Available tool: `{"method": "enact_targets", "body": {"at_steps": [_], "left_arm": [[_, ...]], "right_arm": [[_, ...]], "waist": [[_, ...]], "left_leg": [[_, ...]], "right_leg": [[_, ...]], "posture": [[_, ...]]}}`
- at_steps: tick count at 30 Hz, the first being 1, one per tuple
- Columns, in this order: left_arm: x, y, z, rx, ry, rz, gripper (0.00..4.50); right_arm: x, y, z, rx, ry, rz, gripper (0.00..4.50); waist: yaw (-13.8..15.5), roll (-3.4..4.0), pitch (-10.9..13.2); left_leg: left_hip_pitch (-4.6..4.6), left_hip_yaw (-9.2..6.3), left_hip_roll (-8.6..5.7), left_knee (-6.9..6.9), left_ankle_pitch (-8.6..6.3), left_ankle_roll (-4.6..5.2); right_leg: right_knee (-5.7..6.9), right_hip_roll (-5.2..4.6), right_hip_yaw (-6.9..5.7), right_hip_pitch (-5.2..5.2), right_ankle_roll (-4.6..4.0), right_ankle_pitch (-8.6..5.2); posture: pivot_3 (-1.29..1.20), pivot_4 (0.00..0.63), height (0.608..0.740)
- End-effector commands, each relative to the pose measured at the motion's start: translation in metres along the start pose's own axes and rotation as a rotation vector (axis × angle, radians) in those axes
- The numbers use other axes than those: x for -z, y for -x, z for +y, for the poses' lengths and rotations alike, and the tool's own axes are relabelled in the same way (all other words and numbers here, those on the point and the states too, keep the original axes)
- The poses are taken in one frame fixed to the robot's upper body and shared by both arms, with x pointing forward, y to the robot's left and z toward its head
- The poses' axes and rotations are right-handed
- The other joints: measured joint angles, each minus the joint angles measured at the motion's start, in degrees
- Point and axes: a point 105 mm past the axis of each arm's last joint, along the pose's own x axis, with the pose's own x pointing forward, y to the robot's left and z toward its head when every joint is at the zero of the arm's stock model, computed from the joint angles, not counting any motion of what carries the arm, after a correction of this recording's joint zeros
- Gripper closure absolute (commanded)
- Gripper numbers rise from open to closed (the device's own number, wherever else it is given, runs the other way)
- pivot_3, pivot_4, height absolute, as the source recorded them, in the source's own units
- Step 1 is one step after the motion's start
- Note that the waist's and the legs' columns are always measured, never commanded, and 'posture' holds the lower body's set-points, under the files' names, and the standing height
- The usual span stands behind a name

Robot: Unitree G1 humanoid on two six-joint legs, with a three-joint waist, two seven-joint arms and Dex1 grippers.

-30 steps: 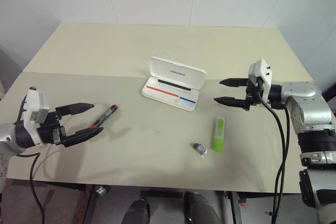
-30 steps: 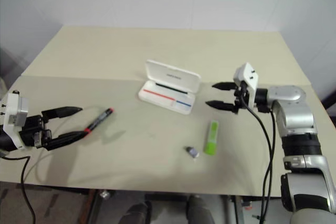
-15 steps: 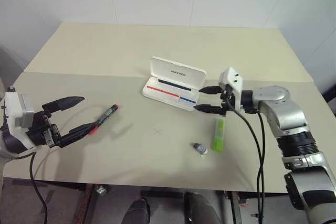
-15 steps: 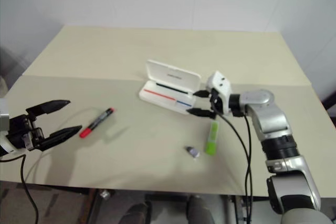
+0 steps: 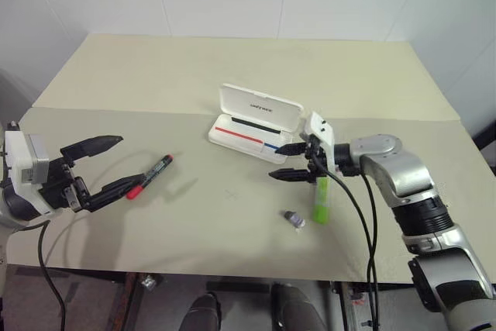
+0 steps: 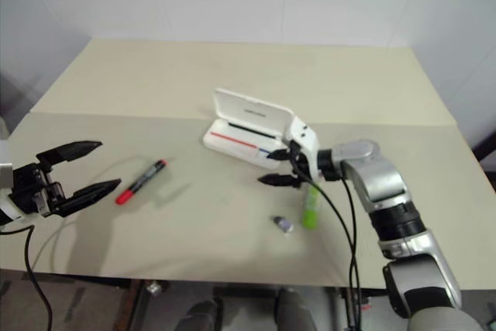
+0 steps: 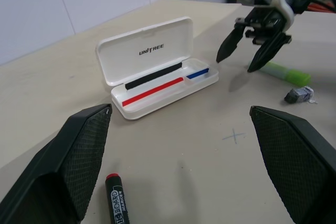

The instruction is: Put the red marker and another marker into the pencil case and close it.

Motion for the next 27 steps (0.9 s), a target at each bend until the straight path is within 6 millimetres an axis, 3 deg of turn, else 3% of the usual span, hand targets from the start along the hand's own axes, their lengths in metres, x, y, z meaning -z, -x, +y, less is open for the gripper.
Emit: {"method": "enact_targets", "body": {"at_steps": [1,11,27], "left_arm": [[-0.007,0.003,-0.003,0.007,-0.008,-0.023,0.02],[-0.005,0.006,-0.007,0.000,-0.007,-0.009,0.02],[-0.008,0.020,-0.027,0.003,0.041,-0.052,0.02]], "right_arm": [[-0.011,-0.006,-0.008,0.041,0.061,-0.012,0.00],[-0.017,-0.019,-0.021,0.064,0.092,-0.013,0.00],[-0.008,-0.027,-0.031,0.056,0.109,0.112,0.00]], "waist": [[0.05,0.00,0.00],[0.01,0.00,0.00],[-0.14,0.00,0.00]], "left_leg": [[0.00,0.00,-0.01,0.01,0.00,0.00],[0.00,0.00,0.00,-0.02,0.00,-0.01],[0.00,0.00,0.02,-0.15,-0.01,-0.01]], "right_leg": [[0.01,0.00,0.00,0.00,0.00,0.00],[-0.01,-0.01,0.00,-0.01,-0.01,0.00],[-0.09,-0.01,0.00,-0.04,-0.02,-0.01]], "posture": [[0.00,0.150,0.740],[0.00,0.150,0.740],[0.00,0.150,0.740]]}}
